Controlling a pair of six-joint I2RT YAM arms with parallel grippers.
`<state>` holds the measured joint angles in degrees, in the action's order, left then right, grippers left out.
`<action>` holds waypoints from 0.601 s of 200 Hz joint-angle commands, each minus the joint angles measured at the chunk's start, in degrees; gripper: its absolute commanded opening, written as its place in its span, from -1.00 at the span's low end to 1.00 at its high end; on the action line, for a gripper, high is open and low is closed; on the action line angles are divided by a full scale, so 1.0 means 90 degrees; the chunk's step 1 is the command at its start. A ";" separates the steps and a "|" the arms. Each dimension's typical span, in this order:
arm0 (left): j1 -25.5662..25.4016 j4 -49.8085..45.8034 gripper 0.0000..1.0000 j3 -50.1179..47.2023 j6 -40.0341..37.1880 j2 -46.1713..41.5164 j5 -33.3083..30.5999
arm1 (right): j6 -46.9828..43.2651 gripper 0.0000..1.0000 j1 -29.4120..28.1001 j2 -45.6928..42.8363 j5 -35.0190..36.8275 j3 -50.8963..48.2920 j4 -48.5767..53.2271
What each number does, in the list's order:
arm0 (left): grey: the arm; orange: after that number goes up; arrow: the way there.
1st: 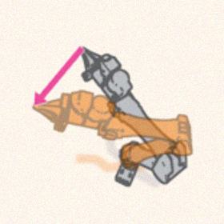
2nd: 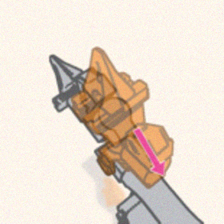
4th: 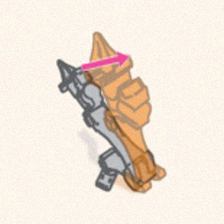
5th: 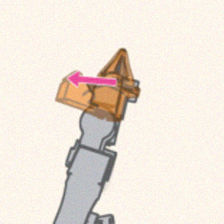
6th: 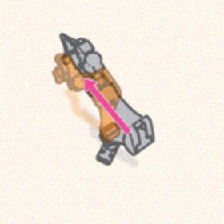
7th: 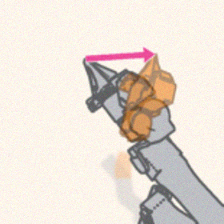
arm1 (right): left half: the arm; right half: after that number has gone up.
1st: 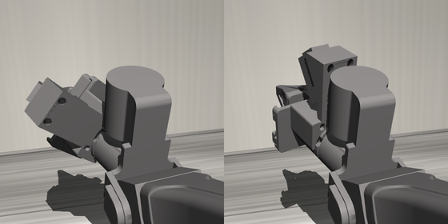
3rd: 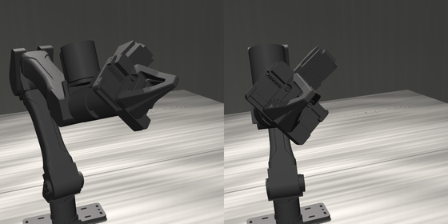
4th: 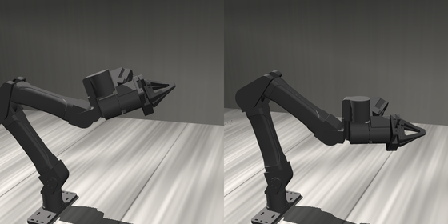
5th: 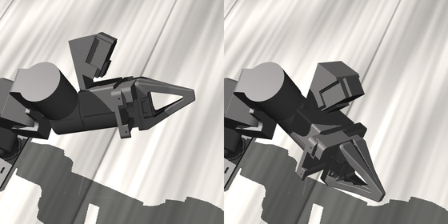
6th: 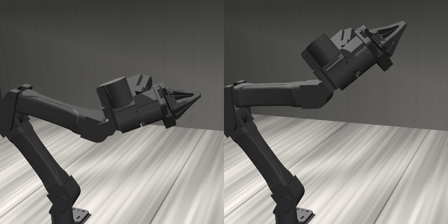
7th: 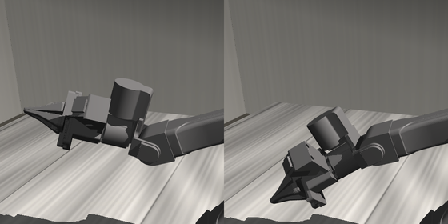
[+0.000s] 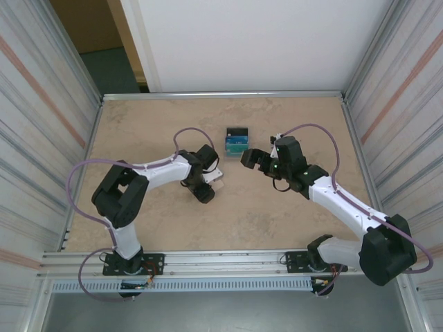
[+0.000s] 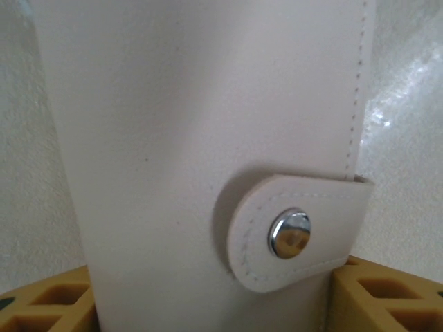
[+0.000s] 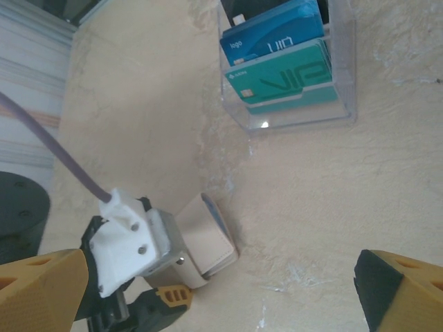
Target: Take the credit cards out of the card holder
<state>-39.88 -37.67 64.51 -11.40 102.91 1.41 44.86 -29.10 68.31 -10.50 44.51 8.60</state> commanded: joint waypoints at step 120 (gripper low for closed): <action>-0.0091 0.2424 0.11 -0.1597 0.2125 -0.3197 0.0479 | 0.1248 0.76 -0.0538 0.1247 -0.2212 -0.0516 -0.3131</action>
<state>-40.27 -22.15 52.31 3.07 78.13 2.72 54.30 -32.10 77.60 -25.96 37.60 -11.29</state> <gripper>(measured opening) 0.577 0.893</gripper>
